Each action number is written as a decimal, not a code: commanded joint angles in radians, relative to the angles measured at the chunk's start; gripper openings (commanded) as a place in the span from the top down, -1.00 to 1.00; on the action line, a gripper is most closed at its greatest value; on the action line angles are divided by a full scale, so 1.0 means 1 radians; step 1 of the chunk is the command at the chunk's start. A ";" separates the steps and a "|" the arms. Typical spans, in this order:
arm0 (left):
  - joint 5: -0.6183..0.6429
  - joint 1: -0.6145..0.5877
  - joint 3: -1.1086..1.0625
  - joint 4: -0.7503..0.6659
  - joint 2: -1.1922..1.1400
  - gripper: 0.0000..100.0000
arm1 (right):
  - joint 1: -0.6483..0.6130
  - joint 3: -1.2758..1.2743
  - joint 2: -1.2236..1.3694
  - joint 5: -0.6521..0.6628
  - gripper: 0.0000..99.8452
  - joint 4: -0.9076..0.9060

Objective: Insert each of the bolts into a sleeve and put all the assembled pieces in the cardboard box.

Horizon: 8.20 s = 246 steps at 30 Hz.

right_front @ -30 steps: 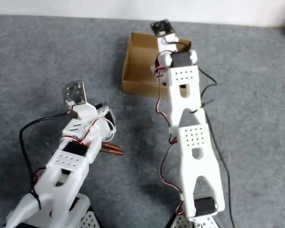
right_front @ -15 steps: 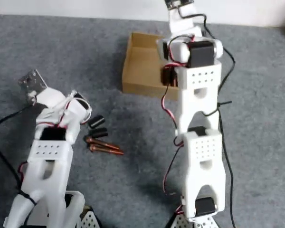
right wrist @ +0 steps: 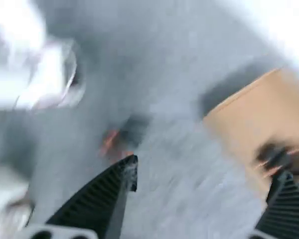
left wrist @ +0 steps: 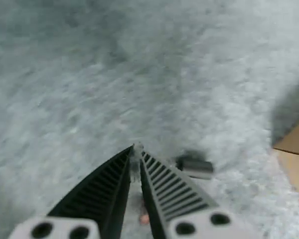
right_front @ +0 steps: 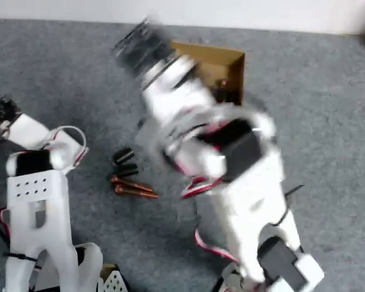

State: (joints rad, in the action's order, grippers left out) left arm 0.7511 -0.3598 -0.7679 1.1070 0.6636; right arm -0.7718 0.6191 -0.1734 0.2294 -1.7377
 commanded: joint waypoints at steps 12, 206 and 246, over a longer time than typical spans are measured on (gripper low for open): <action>0.000 0.030 -0.054 0.018 0.001 0.98 | -0.148 -1.124 0.013 0.018 0.26 0.728; 0.255 0.346 -0.568 -0.519 -0.002 0.71 | 0.463 -0.559 -0.189 0.377 0.99 -0.021; 0.052 0.449 -0.607 -0.437 -0.002 0.99 | 0.401 -0.704 -0.189 0.348 0.99 0.051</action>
State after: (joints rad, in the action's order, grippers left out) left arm 0.8155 0.0591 -1.3725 0.6406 0.6836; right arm -0.3590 -0.0882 -0.3268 0.5900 -1.6978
